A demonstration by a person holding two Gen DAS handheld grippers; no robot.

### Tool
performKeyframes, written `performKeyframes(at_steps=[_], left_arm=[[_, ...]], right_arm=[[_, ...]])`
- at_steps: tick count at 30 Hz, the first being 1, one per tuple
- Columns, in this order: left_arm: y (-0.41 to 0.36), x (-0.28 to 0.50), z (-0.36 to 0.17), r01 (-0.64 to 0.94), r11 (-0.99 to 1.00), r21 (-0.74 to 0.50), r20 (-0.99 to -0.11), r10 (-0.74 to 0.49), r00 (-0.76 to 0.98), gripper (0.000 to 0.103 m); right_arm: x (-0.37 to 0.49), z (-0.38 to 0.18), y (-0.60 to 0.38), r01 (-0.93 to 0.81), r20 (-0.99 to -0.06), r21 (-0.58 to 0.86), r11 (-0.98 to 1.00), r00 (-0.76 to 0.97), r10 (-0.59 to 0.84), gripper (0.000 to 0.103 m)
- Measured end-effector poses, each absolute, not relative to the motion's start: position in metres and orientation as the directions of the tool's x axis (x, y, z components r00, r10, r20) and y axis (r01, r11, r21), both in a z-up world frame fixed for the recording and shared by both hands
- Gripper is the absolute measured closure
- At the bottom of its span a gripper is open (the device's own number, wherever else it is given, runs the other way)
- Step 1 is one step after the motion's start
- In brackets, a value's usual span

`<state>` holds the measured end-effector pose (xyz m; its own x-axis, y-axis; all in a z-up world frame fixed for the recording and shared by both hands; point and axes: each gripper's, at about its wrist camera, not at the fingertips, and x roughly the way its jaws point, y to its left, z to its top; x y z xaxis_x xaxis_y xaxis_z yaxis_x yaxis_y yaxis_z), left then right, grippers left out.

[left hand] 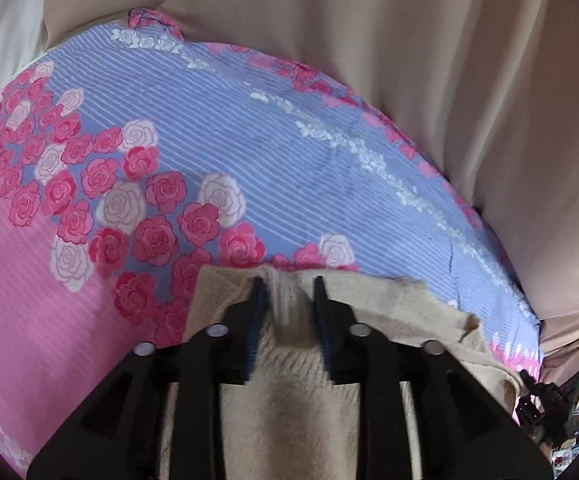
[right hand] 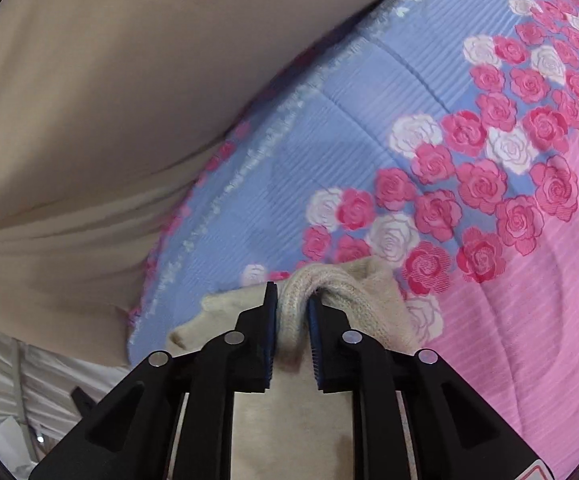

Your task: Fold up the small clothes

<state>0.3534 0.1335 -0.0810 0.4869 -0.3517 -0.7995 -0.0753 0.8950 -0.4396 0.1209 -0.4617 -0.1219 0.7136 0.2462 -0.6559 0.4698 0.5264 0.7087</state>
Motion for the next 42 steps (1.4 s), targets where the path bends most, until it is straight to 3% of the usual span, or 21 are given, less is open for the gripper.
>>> performKeyframes(at_steps=[1, 3, 6, 10, 12, 14, 15, 16, 17, 19, 21, 24, 26, 30, 32, 33, 34, 35, 37, 39, 42], left_arm=[[0.137, 0.350, -0.075, -0.076, 0.894, -0.442, -0.788, -0.347, 0.508, 0.051], [0.146, 0.334, -0.054, -0.087, 0.897, -0.433, -0.753, -0.308, 0.582, 0.030], [0.157, 0.316, -0.038, -0.091, 0.906, -0.413, -0.743, -0.278, 0.609, 0.028], [0.147, 0.302, -0.039, -0.031, 0.921, -0.389, -0.762, -0.302, 0.573, 0.024], [0.129, 0.305, -0.051, 0.004, 0.952, -0.305, -0.802, -0.259, 0.539, 0.024], [0.115, 0.312, -0.070, 0.032, 0.971, -0.239, -0.837, -0.223, 0.499, 0.026], [0.111, 0.317, -0.081, 0.041, 0.974, -0.223, -0.852, -0.215, 0.477, 0.041], [0.109, 0.319, -0.091, 0.039, 0.977, -0.208, -0.866, -0.203, 0.457, 0.068], [0.109, 0.324, -0.099, 0.025, 0.981, -0.192, -0.882, -0.183, 0.434, 0.080], [0.120, 0.326, -0.097, -0.007, 0.970, -0.244, -0.864, -0.214, 0.456, 0.091], [0.128, 0.327, -0.085, -0.024, 0.969, -0.246, -0.838, -0.200, 0.508, 0.091], [0.127, 0.341, -0.100, -0.048, 0.977, -0.208, -0.865, -0.161, 0.474, 0.091], [0.123, 0.348, -0.116, -0.048, 0.982, -0.182, -0.886, -0.142, 0.441, 0.089], [0.132, 0.330, -0.082, -0.046, 0.958, -0.282, -0.837, -0.222, 0.500, 0.086], [0.132, 0.310, -0.058, -0.013, 0.950, -0.311, -0.794, -0.252, 0.553, 0.082], [0.128, 0.300, -0.050, 0.009, 0.945, -0.328, -0.775, -0.274, 0.570, 0.074], [0.124, 0.293, -0.048, 0.022, 0.941, -0.337, -0.772, -0.289, 0.566, 0.071], [0.116, 0.288, -0.051, 0.038, 0.937, -0.348, -0.778, -0.311, 0.547, 0.070], [0.096, 0.283, -0.069, 0.071, 0.937, -0.342, -0.812, -0.333, 0.479, 0.070], [0.079, 0.290, -0.103, 0.063, 0.961, -0.269, -0.867, -0.270, 0.420, 0.070], [0.074, 0.301, -0.110, 0.046, 0.966, -0.255, -0.854, -0.247, 0.459, 0.069]], right_arm=[[0.111, -0.107, -0.460, 0.468, -0.651, 0.684, 0.560, 0.738, 0.178, 0.051], [0.096, -0.085, -0.455, 0.453, -0.626, 0.636, 0.625, 0.776, 0.075, 0.027], [0.081, -0.073, -0.444, 0.449, -0.652, 0.579, 0.681, 0.756, 0.055, 0.027], [0.093, -0.094, -0.408, 0.409, -0.778, 0.381, 0.829, 0.627, 0.048, 0.027], [0.108, -0.110, -0.402, 0.387, -0.823, 0.316, 0.866, 0.566, 0.048, 0.029], [0.124, -0.128, -0.397, 0.368, -0.851, 0.287, 0.885, 0.522, 0.059, 0.045], [0.127, -0.133, -0.396, 0.371, -0.863, 0.278, 0.886, 0.502, 0.060, 0.070], [0.129, -0.136, -0.397, 0.384, -0.873, 0.269, 0.883, 0.484, 0.056, 0.094], [0.126, -0.132, -0.399, 0.382, -0.855, 0.303, 0.873, 0.513, 0.072, 0.094], [0.116, -0.111, -0.408, 0.377, -0.798, 0.365, 0.851, 0.598, 0.077, 0.096], [0.108, -0.102, -0.421, 0.387, -0.751, 0.429, 0.817, 0.654, 0.085, 0.096], [0.125, -0.152, -0.437, 0.455, -0.857, 0.387, 0.802, 0.499, 0.130, 0.094], [0.123, -0.157, -0.439, 0.463, -0.866, 0.376, 0.803, 0.483, 0.128, 0.094], [0.083, -0.093, -0.432, 0.467, -0.778, 0.411, 0.783, 0.627, 0.035, 0.068], [0.067, -0.071, -0.415, 0.406, -0.726, 0.439, 0.801, 0.686, 0.050, 0.064], [0.067, -0.071, -0.403, 0.368, -0.726, 0.449, 0.814, 0.681, 0.093, 0.072], [0.073, -0.077, -0.384, 0.328, -0.746, 0.448, 0.831, 0.650, 0.146, 0.087], [0.081, -0.089, -0.365, 0.289, -0.770, 0.444, 0.848, 0.607, 0.196, 0.094], [0.105, -0.117, -0.328, 0.227, -0.827, 0.390, 0.892, 0.513, 0.230, 0.098], [0.128, -0.146, -0.308, 0.197, -0.883, 0.301, 0.933, 0.428, 0.194, 0.098], [0.151, -0.151, -0.324, 0.251, -0.874, 0.315, 0.915, 0.453, 0.176, 0.103]])
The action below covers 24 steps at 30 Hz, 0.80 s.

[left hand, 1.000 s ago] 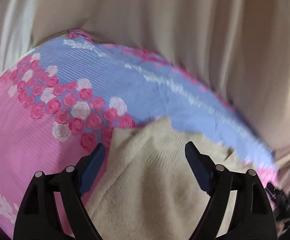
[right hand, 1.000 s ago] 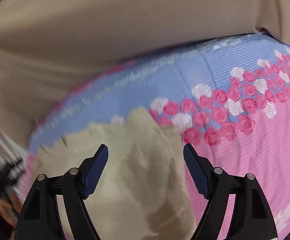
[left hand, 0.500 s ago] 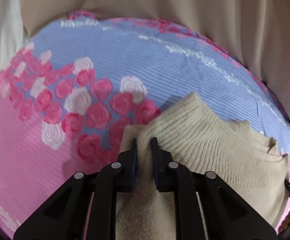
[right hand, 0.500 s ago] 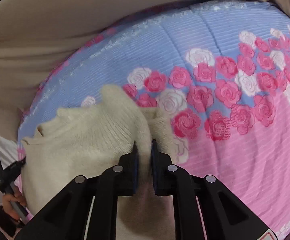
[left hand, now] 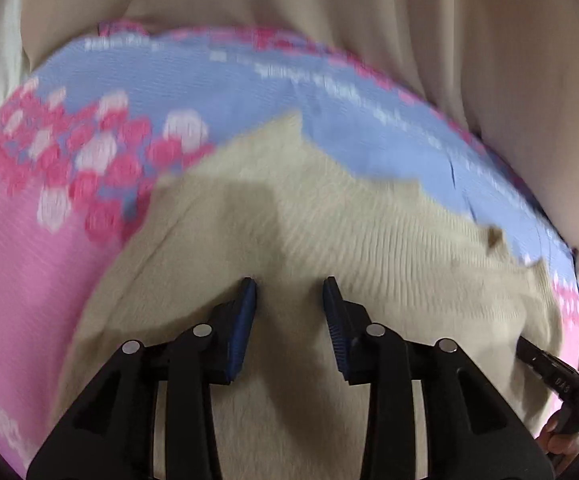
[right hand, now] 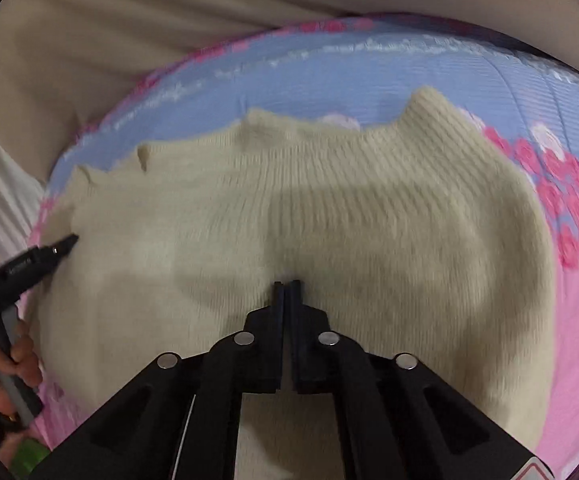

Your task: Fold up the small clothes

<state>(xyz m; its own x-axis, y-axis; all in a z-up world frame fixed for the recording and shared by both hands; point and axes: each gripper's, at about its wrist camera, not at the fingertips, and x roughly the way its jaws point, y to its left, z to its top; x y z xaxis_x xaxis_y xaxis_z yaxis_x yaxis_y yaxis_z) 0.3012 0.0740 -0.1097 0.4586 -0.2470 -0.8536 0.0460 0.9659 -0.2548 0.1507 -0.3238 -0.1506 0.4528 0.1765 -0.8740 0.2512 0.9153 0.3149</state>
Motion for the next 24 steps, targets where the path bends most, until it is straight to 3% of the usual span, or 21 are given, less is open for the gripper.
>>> performKeyframes(at_steps=[2, 3, 5, 6, 7, 10, 13, 16, 18, 21, 24], left_arm=[[0.075, 0.312, -0.103, 0.021, 0.961, -0.276, -0.867, -0.259, 0.426, 0.069], [0.079, 0.311, -0.093, 0.017, 0.953, -0.303, -0.855, -0.279, 0.437, 0.069], [0.088, 0.298, -0.067, 0.047, 0.942, -0.334, -0.814, -0.313, 0.489, 0.060], [0.088, 0.291, -0.063, 0.058, 0.941, -0.333, -0.807, -0.317, 0.499, 0.049], [0.092, 0.279, -0.056, 0.062, 0.941, -0.333, -0.800, -0.317, 0.509, 0.044], [0.103, 0.247, -0.057, 0.032, 0.928, -0.371, -0.792, -0.335, 0.511, 0.043], [0.111, 0.221, -0.073, -0.014, 0.910, -0.414, -0.801, -0.357, 0.481, 0.043], [0.114, 0.208, -0.091, -0.030, 0.928, -0.370, -0.841, -0.321, 0.435, 0.043], [0.117, 0.205, -0.099, -0.015, 0.933, -0.359, -0.844, -0.318, 0.432, 0.044], [0.116, 0.206, -0.099, 0.007, 0.935, -0.355, -0.840, -0.323, 0.436, 0.043], [0.115, 0.211, -0.101, -0.015, 0.929, -0.369, -0.842, -0.327, 0.430, 0.042]], right_arm=[[0.151, -0.131, -0.330, 0.317, -0.868, 0.328, 0.890, 0.472, 0.153, 0.102], [0.147, -0.120, -0.327, 0.296, -0.850, 0.339, 0.893, 0.503, 0.156, 0.089], [0.137, -0.097, -0.299, 0.185, -0.815, 0.357, 0.916, 0.540, 0.209, 0.089], [0.135, -0.096, -0.282, 0.132, -0.813, 0.377, 0.917, 0.522, 0.259, 0.088], [0.139, -0.095, -0.262, 0.088, -0.813, 0.393, 0.915, 0.498, 0.301, 0.088], [0.149, -0.111, -0.199, -0.060, -0.833, 0.392, 0.918, 0.401, 0.382, 0.089], [0.181, -0.141, -0.155, -0.142, -0.885, 0.297, 0.944, 0.331, 0.328, 0.091], [0.216, -0.158, -0.167, -0.050, -0.865, 0.365, 0.930, 0.351, 0.359, 0.103], [0.225, -0.147, -0.171, 0.032, -0.870, 0.352, 0.936, 0.381, 0.314, 0.103], [0.219, -0.138, -0.145, -0.038, -0.858, 0.347, 0.937, 0.390, 0.334, 0.092], [0.229, -0.154, -0.137, -0.032, -0.885, 0.301, 0.953, 0.362, 0.292, 0.097]])
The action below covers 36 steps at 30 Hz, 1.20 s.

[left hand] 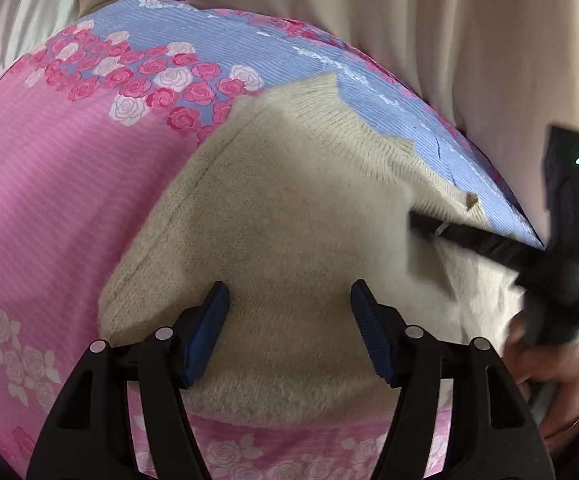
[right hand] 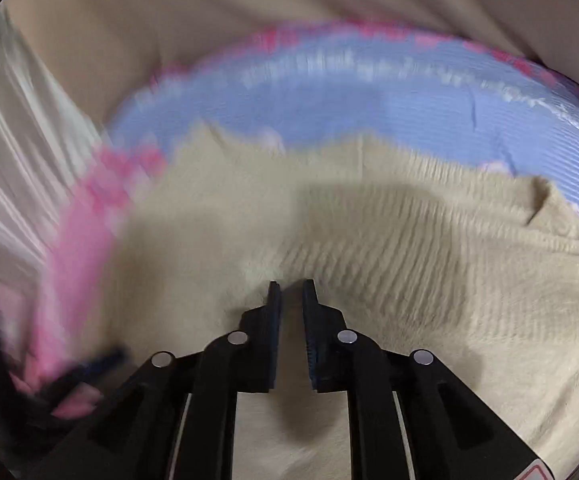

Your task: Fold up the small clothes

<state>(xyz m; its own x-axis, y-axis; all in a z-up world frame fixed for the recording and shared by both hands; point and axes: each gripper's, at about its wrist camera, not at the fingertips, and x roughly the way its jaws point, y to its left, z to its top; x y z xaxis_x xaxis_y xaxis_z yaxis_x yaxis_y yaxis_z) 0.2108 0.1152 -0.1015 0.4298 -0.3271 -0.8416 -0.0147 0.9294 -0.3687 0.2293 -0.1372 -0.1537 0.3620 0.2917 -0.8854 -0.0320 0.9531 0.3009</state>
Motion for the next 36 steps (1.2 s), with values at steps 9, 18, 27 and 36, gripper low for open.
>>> performKeyframes(at_steps=[9, 18, 27, 36], left_arm=[[0.133, 0.194, -0.082, -0.035, 0.933, -0.359, -0.848, -0.311, 0.430, 0.042], [0.128, 0.167, -0.083, -0.020, 0.956, -0.292, -0.875, -0.259, 0.409, 0.035], [0.205, 0.128, -0.124, -0.442, 0.691, -0.572, -0.814, -0.413, 0.408, 0.021], [0.181, 0.168, -0.126, -0.389, 0.665, -0.638, -0.759, -0.455, 0.466, 0.027]], right_arm=[[0.093, -0.092, -0.275, 0.319, -0.815, 0.371, 0.872, 0.562, 0.141, 0.064], [-0.073, -0.148, -0.347, 0.596, -0.879, 0.411, 0.690, 0.459, 0.127, 0.061], [-0.049, -0.176, -0.324, 0.552, -0.783, 0.598, 0.581, 0.556, 0.277, 0.040], [-0.009, -0.193, -0.355, 0.571, -0.665, 0.743, 0.349, 0.685, 0.296, 0.052]])
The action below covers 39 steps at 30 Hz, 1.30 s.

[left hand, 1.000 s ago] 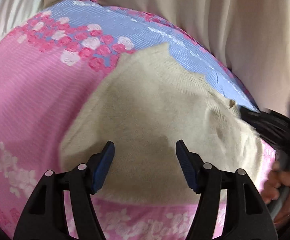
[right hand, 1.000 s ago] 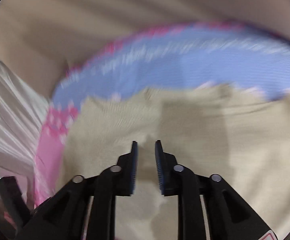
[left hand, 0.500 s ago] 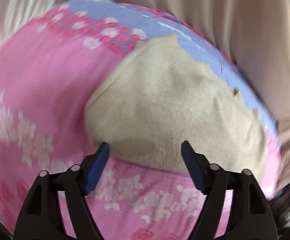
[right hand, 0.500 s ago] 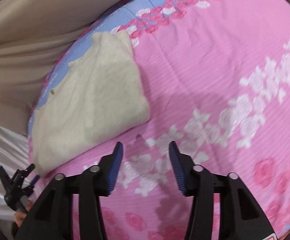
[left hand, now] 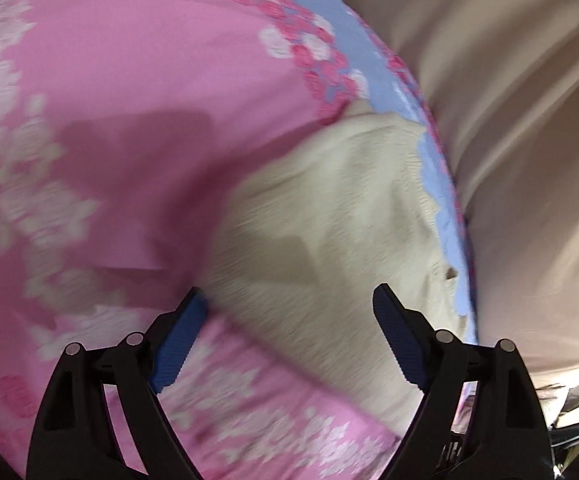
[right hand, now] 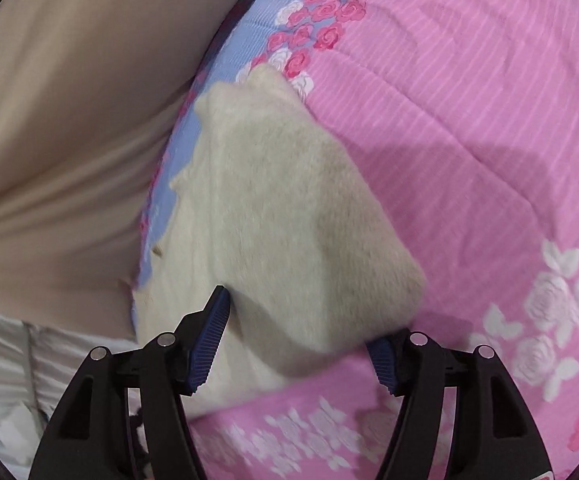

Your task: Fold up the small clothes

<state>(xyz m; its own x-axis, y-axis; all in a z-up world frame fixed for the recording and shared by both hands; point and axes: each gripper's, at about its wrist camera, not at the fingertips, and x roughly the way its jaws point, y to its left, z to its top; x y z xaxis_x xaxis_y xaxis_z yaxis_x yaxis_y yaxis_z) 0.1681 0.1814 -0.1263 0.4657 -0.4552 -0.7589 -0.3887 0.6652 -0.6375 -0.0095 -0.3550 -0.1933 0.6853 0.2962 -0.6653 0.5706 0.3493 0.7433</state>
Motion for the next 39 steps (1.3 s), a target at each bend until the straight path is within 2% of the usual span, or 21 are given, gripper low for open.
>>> performKeyframes(at_steps=[1, 2, 3, 4, 7, 10, 16, 18, 20, 23, 24, 25, 27, 29, 32, 33, 34, 35, 36, 37, 39], left_arm=[[0.178, 0.175, -0.127, -0.385, 0.677, -0.627, -0.766, -0.445, 0.465, 0.057], [0.176, 0.182, -0.126, -0.382, 0.690, -0.615, -0.775, -0.440, 0.453, 0.071], [0.176, 0.184, -0.124, -0.377, 0.690, -0.618, -0.774, -0.449, 0.446, 0.080], [0.175, 0.184, -0.114, -0.359, 0.689, -0.630, -0.763, -0.463, 0.451, 0.084], [0.173, 0.172, -0.076, -0.264, 0.737, -0.622, -0.751, -0.467, 0.467, 0.086], [0.174, 0.145, -0.064, -0.247, 0.721, -0.647, -0.738, -0.511, 0.441, 0.086], [0.155, 0.062, -0.104, -0.263, 0.778, -0.571, -0.816, -0.503, 0.284, 0.086], [0.154, 0.046, -0.125, -0.313, 0.795, -0.520, -0.853, -0.465, 0.237, 0.085], [0.159, 0.037, -0.132, -0.360, 0.791, -0.495, -0.868, -0.437, 0.234, 0.078], [0.159, 0.037, -0.088, -0.277, 0.875, -0.398, -0.894, -0.302, 0.330, 0.076], [0.156, 0.040, -0.071, -0.231, 0.906, -0.355, -0.892, -0.254, 0.374, 0.064], [0.150, 0.046, -0.051, -0.169, 0.933, -0.318, -0.876, -0.221, 0.429, 0.048], [0.134, 0.063, -0.029, -0.082, 0.959, -0.270, -0.849, -0.197, 0.491, 0.033], [0.109, 0.097, -0.024, 0.000, 0.962, -0.273, -0.834, -0.237, 0.498, 0.031], [0.083, 0.144, -0.045, 0.003, 0.965, -0.262, -0.866, -0.236, 0.441, 0.031], [0.078, 0.153, -0.052, 0.004, 0.962, -0.272, -0.871, -0.248, 0.424, 0.032], [0.076, 0.162, -0.065, -0.007, 0.962, -0.272, -0.876, -0.245, 0.414, 0.041], [0.071, 0.172, -0.077, -0.017, 0.968, -0.251, -0.890, -0.224, 0.397, 0.052], [0.076, 0.170, -0.087, -0.021, 0.974, -0.227, -0.904, -0.203, 0.377, 0.077], [0.076, 0.175, -0.094, -0.028, 0.977, -0.211, -0.917, -0.188, 0.353, 0.082], [0.085, 0.173, -0.085, -0.041, 0.964, -0.264, -0.890, -0.227, 0.395, 0.091]], right_arm=[[-0.007, -0.192, -0.356, 0.561, -0.656, 0.752, 0.344, 0.688, 0.311, 0.089], [-0.007, -0.183, -0.357, 0.557, -0.652, 0.754, 0.348, 0.697, 0.297, 0.089], [-0.008, -0.172, -0.360, 0.536, -0.636, 0.765, 0.358, 0.715, 0.290, 0.090], [-0.014, -0.153, -0.363, 0.509, -0.629, 0.763, 0.398, 0.726, 0.278, 0.091], [-0.032, -0.108, -0.364, 0.452, -0.640, 0.725, 0.520, 0.721, 0.264, 0.091], [-0.070, -0.089, -0.369, 0.448, -0.660, 0.692, 0.566, 0.710, 0.245, 0.091], [-0.156, -0.146, -0.372, 0.566, -0.803, 0.567, 0.599, 0.542, 0.247, 0.087], [-0.176, -0.172, -0.372, 0.620, -0.871, 0.476, 0.624, 0.432, 0.235, 0.084], [-0.186, -0.172, -0.375, 0.632, -0.894, 0.429, 0.646, 0.398, 0.204, 0.077], [-0.191, -0.129, -0.382, 0.616, -0.900, 0.346, 0.708, 0.432, 0.063, 0.075], [-0.187, -0.108, -0.385, 0.591, -0.888, 0.310, 0.745, 0.460, 0.004, 0.070], [-0.180, -0.094, -0.386, 0.566, -0.873, 0.299, 0.768, 0.487, -0.019, 0.059], [-0.148, -0.078, -0.393, 0.520, -0.851, 0.293, 0.803, 0.524, -0.029, 0.040], [-0.111, -0.080, -0.395, 0.483, -0.853, 0.294, 0.825, 0.522, -0.001, 0.040], [-0.050, -0.105, -0.396, 0.453, -0.878, 0.273, 0.848, 0.479, 0.027, 0.040], [-0.034, -0.117, -0.397, 0.459, -0.887, 0.262, 0.849, 0.461, 0.025, 0.040], [-0.026, -0.127, -0.397, 0.468, -0.898, 0.260, 0.845, 0.439, 0.033, 0.047], [-0.020, -0.142, -0.397, 0.475, -0.908, 0.269, 0.838, 0.416, 0.056, 0.060], [-0.015, -0.151, -0.400, 0.493, -0.919, 0.274, 0.826, 0.388, 0.073, 0.098], [-0.018, -0.146, -0.400, 0.502, -0.909, 0.292, 0.814, 0.410, 0.073, 0.097], [-0.028, -0.123, -0.402, 0.492, -0.862, 0.347, 0.798, 0.503, 0.064, 0.097]])
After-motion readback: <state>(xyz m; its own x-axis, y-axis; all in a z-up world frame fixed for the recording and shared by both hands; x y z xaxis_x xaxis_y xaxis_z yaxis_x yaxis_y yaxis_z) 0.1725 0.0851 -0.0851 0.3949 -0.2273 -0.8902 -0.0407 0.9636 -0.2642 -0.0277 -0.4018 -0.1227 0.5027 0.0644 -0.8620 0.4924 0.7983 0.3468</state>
